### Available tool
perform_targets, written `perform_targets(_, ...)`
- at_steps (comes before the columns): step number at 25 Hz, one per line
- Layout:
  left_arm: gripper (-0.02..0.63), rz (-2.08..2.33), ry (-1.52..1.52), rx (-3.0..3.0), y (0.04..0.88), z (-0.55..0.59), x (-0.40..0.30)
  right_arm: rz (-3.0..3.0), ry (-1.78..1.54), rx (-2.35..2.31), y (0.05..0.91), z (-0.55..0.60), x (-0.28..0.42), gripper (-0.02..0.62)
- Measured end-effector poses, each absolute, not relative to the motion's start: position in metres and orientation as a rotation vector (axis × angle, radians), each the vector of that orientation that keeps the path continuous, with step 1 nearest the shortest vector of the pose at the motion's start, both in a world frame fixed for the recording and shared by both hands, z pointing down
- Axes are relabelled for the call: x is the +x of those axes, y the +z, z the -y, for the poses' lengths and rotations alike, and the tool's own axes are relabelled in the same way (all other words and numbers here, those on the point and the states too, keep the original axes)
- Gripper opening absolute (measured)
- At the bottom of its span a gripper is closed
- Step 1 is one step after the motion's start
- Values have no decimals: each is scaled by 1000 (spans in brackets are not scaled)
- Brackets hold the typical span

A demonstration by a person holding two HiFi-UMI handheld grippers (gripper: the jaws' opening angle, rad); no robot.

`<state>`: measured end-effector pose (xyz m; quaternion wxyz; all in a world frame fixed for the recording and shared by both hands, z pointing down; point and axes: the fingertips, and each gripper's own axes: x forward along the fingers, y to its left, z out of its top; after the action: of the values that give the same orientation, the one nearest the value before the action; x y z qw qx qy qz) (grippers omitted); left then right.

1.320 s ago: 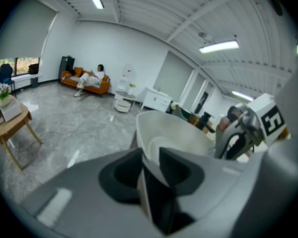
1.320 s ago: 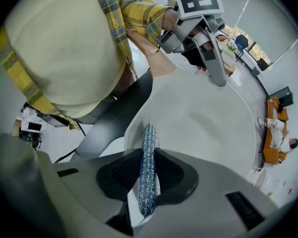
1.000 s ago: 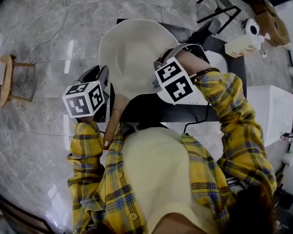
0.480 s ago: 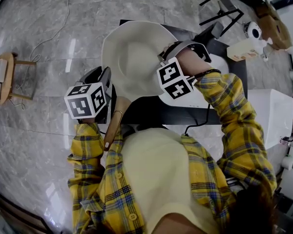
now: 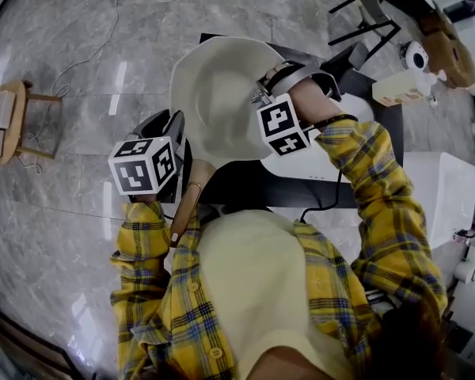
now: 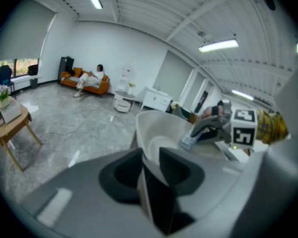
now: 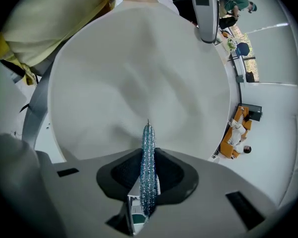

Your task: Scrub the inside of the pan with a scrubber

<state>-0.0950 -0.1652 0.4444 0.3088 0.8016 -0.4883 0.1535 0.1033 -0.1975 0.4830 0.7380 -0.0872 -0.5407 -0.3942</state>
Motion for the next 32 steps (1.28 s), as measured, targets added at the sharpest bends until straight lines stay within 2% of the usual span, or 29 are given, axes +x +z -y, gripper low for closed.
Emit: perform_targets(32, 110, 1296, 402, 2111, 444, 164, -95, 1369, -1253, 72, 450, 263, 32, 80)
